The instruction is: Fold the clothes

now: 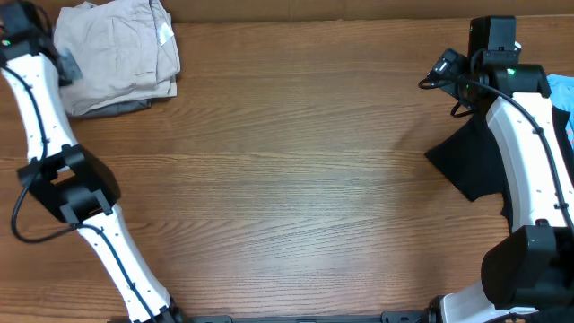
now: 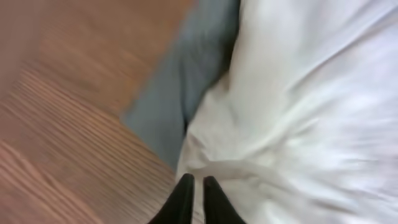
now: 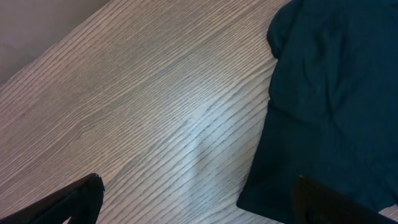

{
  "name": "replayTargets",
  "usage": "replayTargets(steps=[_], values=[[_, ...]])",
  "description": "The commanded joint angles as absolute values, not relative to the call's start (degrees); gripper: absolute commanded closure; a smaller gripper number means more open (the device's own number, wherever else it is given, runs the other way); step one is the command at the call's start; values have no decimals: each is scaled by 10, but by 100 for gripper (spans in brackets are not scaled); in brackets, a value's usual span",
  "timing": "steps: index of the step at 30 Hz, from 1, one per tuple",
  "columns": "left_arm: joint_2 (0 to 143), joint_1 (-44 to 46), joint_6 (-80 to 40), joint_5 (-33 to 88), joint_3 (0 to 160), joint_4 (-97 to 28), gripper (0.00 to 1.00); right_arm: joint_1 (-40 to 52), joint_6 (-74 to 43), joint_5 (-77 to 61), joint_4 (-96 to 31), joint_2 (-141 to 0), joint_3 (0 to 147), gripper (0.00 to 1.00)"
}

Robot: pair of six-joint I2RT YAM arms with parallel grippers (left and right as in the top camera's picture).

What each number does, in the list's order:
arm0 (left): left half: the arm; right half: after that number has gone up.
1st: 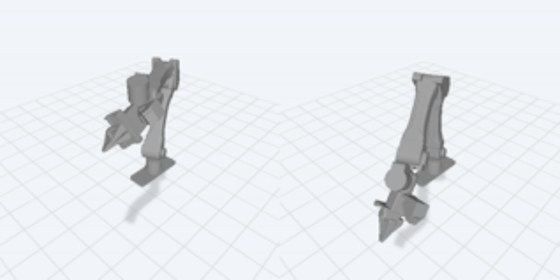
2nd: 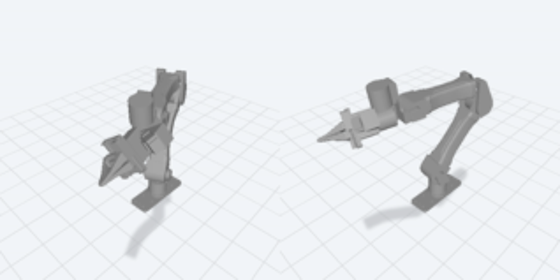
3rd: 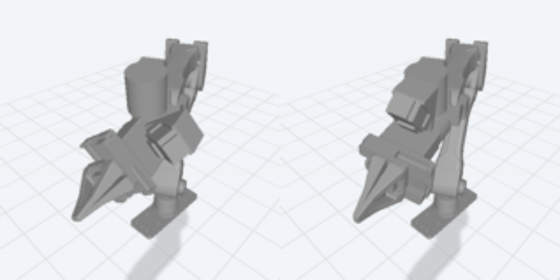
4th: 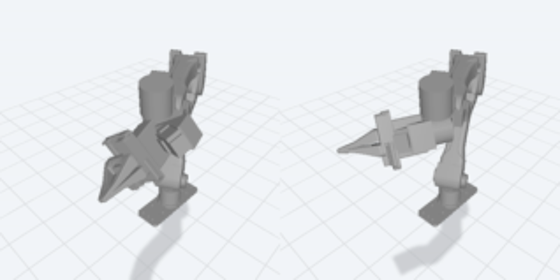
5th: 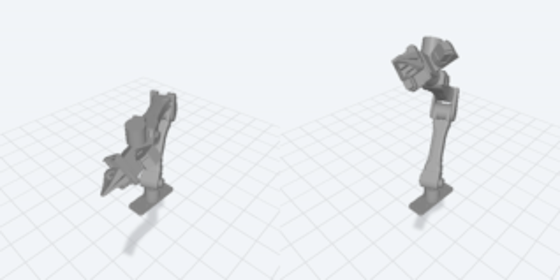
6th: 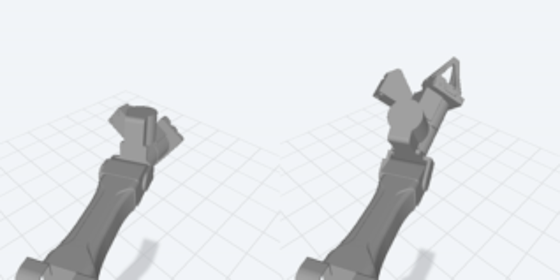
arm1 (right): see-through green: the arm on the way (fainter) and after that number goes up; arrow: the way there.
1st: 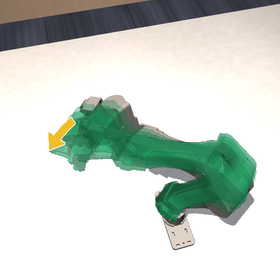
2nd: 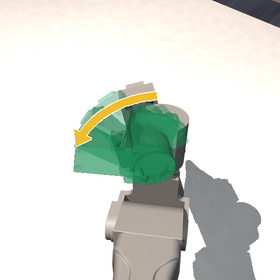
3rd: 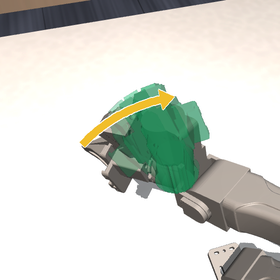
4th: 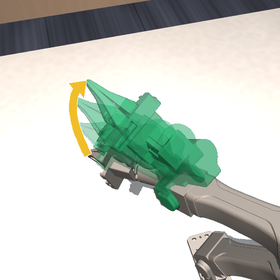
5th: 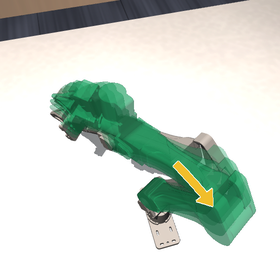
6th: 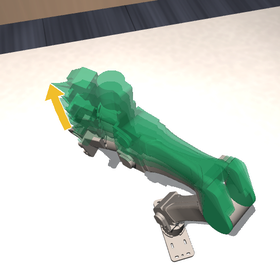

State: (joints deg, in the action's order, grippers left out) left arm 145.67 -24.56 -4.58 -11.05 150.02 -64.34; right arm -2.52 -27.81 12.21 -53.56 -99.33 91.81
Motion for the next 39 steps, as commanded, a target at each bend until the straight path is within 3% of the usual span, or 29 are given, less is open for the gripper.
replayTargets(steps=[1,4,18,25,32,34,39], values=[[1387,-250,-74,-6,1503,-610,94,-27,-277,123,-533,-990,926,0],[1392,-237,-90,95,1503,-550,95,-27,-277,123,-521,-990,926,0],[1552,-126,-108,95,1503,-349,96,-27,-277,123,-503,-990,926,0],[1606,-109,-107,24,1503,-358,89,-27,-277,123,-502,-990,926,0],[1561,-117,-107,25,1539,-402,89,-27,-277,85,-502,-990,926,0],[1529,-117,-103,26,1555,-422,85,-26,-277,44,-503,-990,926,0],[1433,-116,-103,26,1571,-479,62,-27,-276,13,-499,-980,928,0]])
